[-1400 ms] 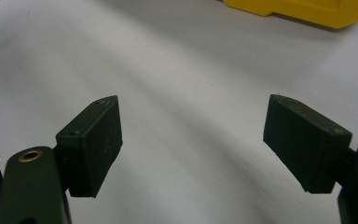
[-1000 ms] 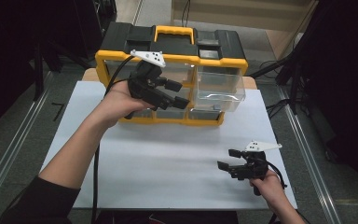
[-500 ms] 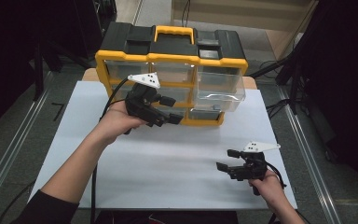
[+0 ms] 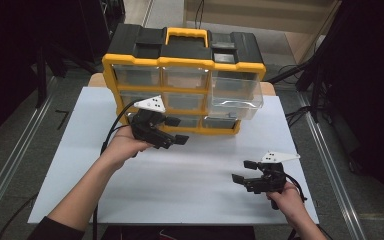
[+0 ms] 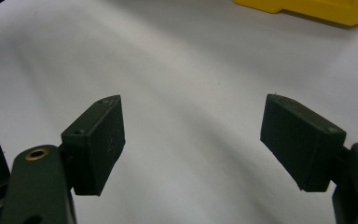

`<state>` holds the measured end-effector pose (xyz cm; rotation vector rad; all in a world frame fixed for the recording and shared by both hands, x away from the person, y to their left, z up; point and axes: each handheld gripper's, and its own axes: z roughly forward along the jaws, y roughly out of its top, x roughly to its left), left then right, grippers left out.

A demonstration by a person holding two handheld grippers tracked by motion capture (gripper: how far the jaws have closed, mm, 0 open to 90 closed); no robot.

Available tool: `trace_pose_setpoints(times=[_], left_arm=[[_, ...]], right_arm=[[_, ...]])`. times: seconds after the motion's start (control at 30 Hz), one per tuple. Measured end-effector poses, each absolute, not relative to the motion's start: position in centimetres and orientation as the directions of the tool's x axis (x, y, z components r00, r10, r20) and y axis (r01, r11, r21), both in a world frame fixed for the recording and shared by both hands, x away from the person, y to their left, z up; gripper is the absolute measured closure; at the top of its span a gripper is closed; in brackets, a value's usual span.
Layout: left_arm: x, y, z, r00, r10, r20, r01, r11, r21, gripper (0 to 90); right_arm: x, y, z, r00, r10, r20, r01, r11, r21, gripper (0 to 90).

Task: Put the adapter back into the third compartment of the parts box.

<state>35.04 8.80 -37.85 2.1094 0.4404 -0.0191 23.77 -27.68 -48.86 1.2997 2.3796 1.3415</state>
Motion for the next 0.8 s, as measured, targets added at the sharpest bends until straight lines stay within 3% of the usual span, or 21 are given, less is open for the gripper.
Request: trace_pose_setpoints(times=[0.43, 0.8], left_arm=[[33.4, 9.4, -41.8, 0.927, 0.336, -0.166, 0.316, -0.465, 0.827, 28.8], [31.9, 10.9, -44.3, 0.91, 0.363, -0.2, 0.364, -0.469, 0.805, 28.7]], right_arm=[[23.8, -27.6, -48.9, -0.621, 0.727, 0.292, 0.63, 0.242, 0.738, 19.9], [23.8, -27.7, -48.8, -0.615, 0.727, 0.304, 0.634, 0.226, 0.74, 19.9]])
